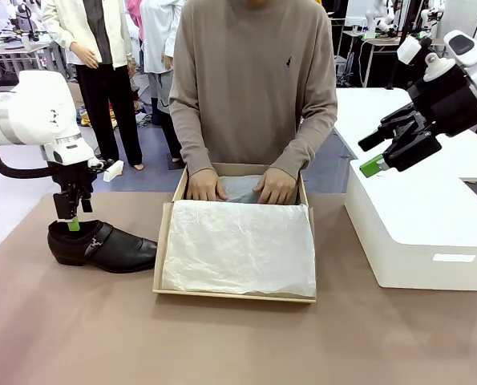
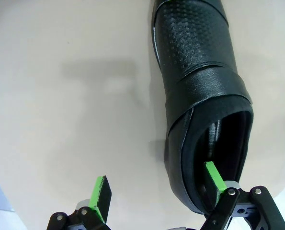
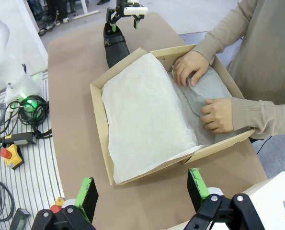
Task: Pack the shoes into the box.
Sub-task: Place the other shoe of the Shoes into the Shoes Box.
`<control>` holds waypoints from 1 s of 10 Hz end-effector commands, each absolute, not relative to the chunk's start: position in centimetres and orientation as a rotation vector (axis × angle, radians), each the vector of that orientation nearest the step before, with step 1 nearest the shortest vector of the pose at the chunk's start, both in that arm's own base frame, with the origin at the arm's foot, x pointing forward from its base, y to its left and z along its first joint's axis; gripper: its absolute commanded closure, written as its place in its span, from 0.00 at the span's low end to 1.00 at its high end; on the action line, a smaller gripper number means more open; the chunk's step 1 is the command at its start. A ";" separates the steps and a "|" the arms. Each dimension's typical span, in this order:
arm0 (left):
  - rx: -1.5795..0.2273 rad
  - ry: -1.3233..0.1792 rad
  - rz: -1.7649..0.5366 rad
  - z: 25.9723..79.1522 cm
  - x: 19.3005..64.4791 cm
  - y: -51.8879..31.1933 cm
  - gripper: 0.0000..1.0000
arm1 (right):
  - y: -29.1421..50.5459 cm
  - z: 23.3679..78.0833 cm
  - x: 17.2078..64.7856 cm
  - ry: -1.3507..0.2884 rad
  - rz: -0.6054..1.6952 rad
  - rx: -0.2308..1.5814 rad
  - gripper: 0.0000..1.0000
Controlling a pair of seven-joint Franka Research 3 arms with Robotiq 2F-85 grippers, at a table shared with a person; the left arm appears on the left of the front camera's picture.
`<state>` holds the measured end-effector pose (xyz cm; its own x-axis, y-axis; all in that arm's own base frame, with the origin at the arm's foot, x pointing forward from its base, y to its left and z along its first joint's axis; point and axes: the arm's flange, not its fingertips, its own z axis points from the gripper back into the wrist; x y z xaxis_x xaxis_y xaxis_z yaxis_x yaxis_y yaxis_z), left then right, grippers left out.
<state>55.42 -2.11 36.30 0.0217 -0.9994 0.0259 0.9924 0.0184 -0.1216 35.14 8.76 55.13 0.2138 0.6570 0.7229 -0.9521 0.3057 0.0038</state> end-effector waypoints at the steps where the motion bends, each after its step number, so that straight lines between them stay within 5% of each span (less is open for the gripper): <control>1: -0.122 0.071 -1.564 36.0 56.0 -1.9 0.00 | 8.9 55.1 35.4 -0.722 1.204 0.534 0.00; 10: -0.212 0.102 -1.554 32.5 56.1 -2.1 0.04 | 8.9 55.1 35.4 -0.722 1.204 0.534 0.00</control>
